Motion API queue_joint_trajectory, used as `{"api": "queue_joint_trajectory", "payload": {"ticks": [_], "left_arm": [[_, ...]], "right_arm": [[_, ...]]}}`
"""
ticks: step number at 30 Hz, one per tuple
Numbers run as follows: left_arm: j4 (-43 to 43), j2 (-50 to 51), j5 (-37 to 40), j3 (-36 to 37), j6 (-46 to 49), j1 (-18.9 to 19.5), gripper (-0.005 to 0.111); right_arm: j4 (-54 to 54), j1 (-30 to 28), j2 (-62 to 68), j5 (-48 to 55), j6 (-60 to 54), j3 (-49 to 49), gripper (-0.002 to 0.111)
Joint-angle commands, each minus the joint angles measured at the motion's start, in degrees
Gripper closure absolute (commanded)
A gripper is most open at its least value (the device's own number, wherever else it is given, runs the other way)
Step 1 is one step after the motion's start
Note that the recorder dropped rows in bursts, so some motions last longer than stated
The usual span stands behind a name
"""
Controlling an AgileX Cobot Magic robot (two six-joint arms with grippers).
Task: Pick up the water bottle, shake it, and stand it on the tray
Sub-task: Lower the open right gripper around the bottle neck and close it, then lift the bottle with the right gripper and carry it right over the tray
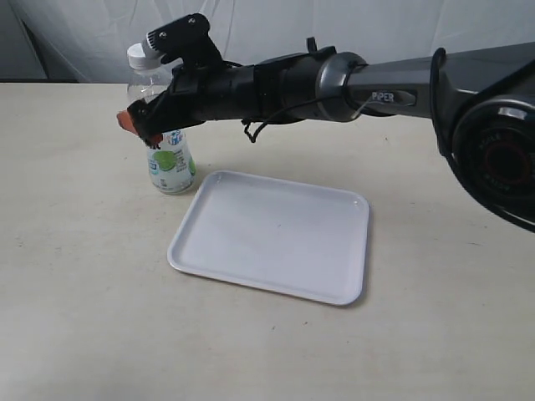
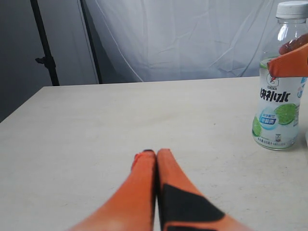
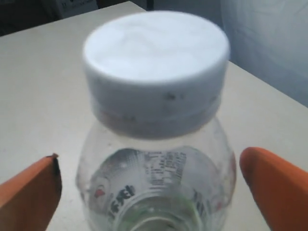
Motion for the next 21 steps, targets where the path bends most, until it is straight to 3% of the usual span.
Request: {"api": "queue_joint_trajectory", "payload": {"ticks": [1, 5, 7, 8, 10, 16, 21], "left_arm": [[0.0, -0.3, -0.2, 0.1, -0.2, 0.0, 0.107], [0.0, -0.3, -0.2, 0.1, -0.2, 0.0, 0.107], [0.0, -0.3, -0.2, 0.1, -0.2, 0.0, 0.107], [0.0, -0.3, -0.2, 0.1, -0.2, 0.0, 0.107], [0.0, -0.3, -0.2, 0.1, -0.2, 0.0, 0.107], [0.0, -0.3, -0.2, 0.1, -0.2, 0.0, 0.107], [0.0, -0.3, -0.2, 0.1, -0.2, 0.0, 0.107]], "right_arm": [[0.3, 2.8, 0.0, -11.8, -0.4, -0.3, 0.018], [0.3, 4.1, 0.0, -13.2, -0.4, -0.3, 0.062], [0.3, 4.3, 0.0, -11.0, -0.1, -0.3, 0.097], [0.3, 4.3, 0.0, -9.9, 0.5, -0.3, 0.108], [0.3, 4.3, -0.1, -8.1, 1.7, -0.3, 0.105], [0.3, 4.3, -5.4, -10.7, 5.2, -0.3, 0.109], [0.3, 6.5, -14.5, -23.2, 5.3, 0.1, 0.109]]}}
